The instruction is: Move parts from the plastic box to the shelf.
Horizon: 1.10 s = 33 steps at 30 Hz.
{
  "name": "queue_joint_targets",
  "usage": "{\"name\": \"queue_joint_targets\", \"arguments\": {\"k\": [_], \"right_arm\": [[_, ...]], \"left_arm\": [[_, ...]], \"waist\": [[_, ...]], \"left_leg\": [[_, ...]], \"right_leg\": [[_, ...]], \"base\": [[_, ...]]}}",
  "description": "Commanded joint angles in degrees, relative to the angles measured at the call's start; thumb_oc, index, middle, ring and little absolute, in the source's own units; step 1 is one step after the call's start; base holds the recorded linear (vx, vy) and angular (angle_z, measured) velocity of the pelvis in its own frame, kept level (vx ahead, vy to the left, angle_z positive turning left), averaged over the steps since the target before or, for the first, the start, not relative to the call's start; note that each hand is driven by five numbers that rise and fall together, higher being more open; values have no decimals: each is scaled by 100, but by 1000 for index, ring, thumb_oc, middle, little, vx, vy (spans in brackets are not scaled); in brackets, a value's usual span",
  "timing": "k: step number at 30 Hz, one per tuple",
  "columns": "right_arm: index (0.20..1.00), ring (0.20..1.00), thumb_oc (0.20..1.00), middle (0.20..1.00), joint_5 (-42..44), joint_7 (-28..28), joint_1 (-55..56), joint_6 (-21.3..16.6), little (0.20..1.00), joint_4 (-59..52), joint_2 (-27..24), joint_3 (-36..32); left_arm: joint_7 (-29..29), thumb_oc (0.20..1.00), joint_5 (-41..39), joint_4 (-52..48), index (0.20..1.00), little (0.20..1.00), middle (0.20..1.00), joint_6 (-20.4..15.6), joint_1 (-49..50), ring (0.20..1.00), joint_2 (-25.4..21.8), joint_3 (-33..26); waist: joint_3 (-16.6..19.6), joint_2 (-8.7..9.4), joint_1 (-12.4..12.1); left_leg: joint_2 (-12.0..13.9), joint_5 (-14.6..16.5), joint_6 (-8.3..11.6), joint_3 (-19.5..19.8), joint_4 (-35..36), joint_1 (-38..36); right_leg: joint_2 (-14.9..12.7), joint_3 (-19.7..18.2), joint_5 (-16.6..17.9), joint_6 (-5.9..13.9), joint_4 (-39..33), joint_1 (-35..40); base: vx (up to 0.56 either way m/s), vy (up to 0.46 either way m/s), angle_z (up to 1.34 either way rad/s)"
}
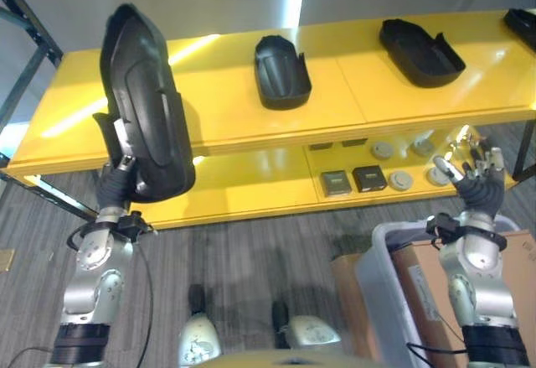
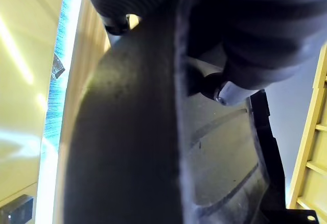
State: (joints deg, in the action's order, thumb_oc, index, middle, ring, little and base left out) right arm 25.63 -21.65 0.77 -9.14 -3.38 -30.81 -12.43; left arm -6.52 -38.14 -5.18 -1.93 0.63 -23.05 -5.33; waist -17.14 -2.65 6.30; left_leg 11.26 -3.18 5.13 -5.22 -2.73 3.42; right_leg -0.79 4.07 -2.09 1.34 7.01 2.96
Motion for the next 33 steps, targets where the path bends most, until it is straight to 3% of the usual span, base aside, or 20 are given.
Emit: {"name": "queue_joint_targets", "arguments": {"k": [1,6,11,16,18,21,24,29,33], "right_arm": [[1000,1000,1000,1000,94,-209,-53,-537,1000,-195,22,20],[1000,1000,1000,1000,131,-204,-8,-516,1000,-253,255,56],[1000,1000,1000,1000,112,-85,113,-358,1000,-325,429,109],[1000,1000,1000,1000,159,142,257,-331,1000,-366,446,136],[1000,1000,1000,1000,258,397,163,-288,1000,-367,396,173],[1000,1000,1000,1000,482,396,47,-220,1000,-335,337,309],[1000,1000,1000,1000,340,441,100,-101,1000,-454,295,396],[1000,1000,1000,1000,224,703,141,114,1000,-554,-50,648],[1000,1000,1000,1000,-49,741,-343,-231,1000,-553,-480,1034]], "left_arm": [[24,200,139,-609,200,200,200,-526,-249,200,-377,-26],[-92,200,22,-733,200,200,200,-257,-308,200,-571,-103],[153,200,352,-855,200,200,200,-198,-109,200,-553,-185],[60,200,567,-894,200,200,200,-192,-129,200,-570,-169],[-100,200,753,-731,200,200,200,-200,-400,200,-567,-46],[-173,200,996,-531,200,200,200,-53,-653,200,-465,183],[-360,200,1260,-522,200,200,200,127,-682,200,-499,183],[-1054,200,1584,852,200,200,200,445,-1568,200,-1014,292],[-1812,200,1585,2583,200,200,200,-28,-2789,200,-1094,714]], "waist": [[207,129,-289],[203,223,-425],[240,275,-532],[308,305,-434],[311,444,-289],[381,523,-240],[465,542,-226],[712,408,114],[529,254,410]], "left_leg": [[-251,101,-77,115,-1025,479],[-694,544,-351,30,-1231,322],[-962,679,-642,-248,-890,-35],[-1089,526,-736,-311,-280,-309],[-1145,536,-709,-358,-76,-393],[-1059,461,-686,-330,-30,-340],[-972,351,-601,-379,122,-418],[-802,184,-437,-589,441,-640],[-706,121,-373,-755,380,-425]], "right_leg": [[-1145,-119,140,709,312,-73],[-1648,-71,487,830,222,37],[-1833,143,853,866,668,-231],[-1304,117,733,869,729,-516],[-831,-67,896,960,-30,-795],[-577,-222,883,941,-312,-800],[-500,-138,854,865,-505,-638],[-335,-186,678,704,-704,-455],[-259,-371,610,621,-563,-735]], "base": [[136,436,5],[140,379,1],[104,286,-23],[64,39,-20],[79,-232,7],[56,-246,7],[155,-242,21],[210,-128,7],[-70,-7,-15]]}}
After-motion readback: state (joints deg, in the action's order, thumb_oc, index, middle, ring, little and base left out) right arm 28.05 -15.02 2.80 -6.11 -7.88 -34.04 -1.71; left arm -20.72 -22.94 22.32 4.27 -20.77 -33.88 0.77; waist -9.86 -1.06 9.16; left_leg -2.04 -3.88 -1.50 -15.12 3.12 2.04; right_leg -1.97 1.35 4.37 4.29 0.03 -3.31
